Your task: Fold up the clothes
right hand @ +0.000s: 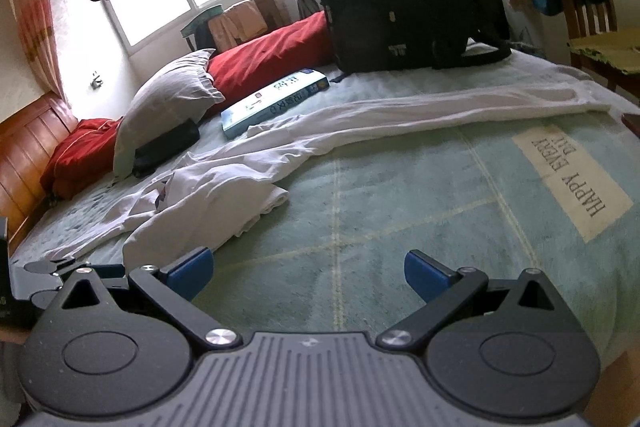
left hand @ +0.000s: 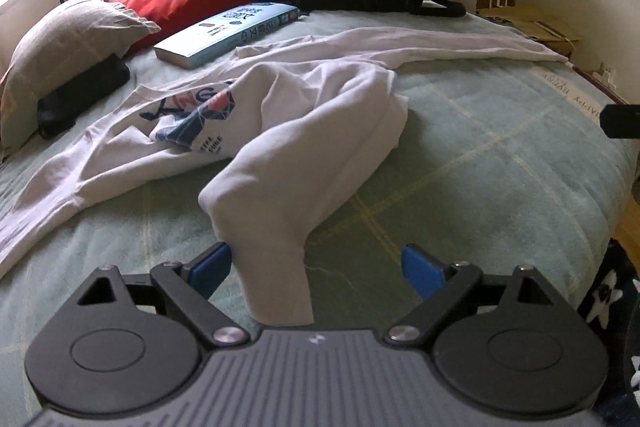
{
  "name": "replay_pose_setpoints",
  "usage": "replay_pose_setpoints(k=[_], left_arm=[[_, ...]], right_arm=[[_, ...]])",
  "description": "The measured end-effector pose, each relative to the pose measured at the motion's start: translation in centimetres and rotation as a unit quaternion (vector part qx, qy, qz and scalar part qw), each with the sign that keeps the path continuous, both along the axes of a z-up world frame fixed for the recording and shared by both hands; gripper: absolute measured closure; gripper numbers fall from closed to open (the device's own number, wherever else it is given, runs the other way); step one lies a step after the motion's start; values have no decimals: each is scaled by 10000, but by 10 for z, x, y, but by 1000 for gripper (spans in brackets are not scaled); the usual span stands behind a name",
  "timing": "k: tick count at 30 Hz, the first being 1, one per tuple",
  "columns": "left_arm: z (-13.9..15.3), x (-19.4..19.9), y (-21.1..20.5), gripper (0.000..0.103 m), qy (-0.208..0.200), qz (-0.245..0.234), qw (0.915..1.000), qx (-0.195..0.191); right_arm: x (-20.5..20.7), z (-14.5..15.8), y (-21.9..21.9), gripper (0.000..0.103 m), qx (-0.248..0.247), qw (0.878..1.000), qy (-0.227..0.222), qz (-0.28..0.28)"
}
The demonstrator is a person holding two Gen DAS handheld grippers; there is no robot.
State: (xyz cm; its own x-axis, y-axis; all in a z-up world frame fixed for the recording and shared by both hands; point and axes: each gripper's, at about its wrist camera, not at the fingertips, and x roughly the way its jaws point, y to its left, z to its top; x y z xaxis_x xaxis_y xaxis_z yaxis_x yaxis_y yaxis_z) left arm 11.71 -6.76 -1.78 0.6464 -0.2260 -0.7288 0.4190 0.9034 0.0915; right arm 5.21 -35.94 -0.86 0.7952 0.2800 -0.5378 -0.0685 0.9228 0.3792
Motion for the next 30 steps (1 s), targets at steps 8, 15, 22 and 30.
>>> replay_pose_setpoints(k=[8,15,22,30], left_arm=[[-2,-3,3,11,24,53,10000,-42],[2,-18,18,10,-151,249,9992,-262],[2,-37,40,7,-386,479,9980,149],[0,-35,81,7,-537,974,9933,320]], right_arm=[[2,-2,5,0,-18,10000,58,52],[3,-8,16,0,-56,9997,98,223],[13,-20,52,0,-178,9964,349,755],[38,-13,124,0,-482,9841,392,1663]])
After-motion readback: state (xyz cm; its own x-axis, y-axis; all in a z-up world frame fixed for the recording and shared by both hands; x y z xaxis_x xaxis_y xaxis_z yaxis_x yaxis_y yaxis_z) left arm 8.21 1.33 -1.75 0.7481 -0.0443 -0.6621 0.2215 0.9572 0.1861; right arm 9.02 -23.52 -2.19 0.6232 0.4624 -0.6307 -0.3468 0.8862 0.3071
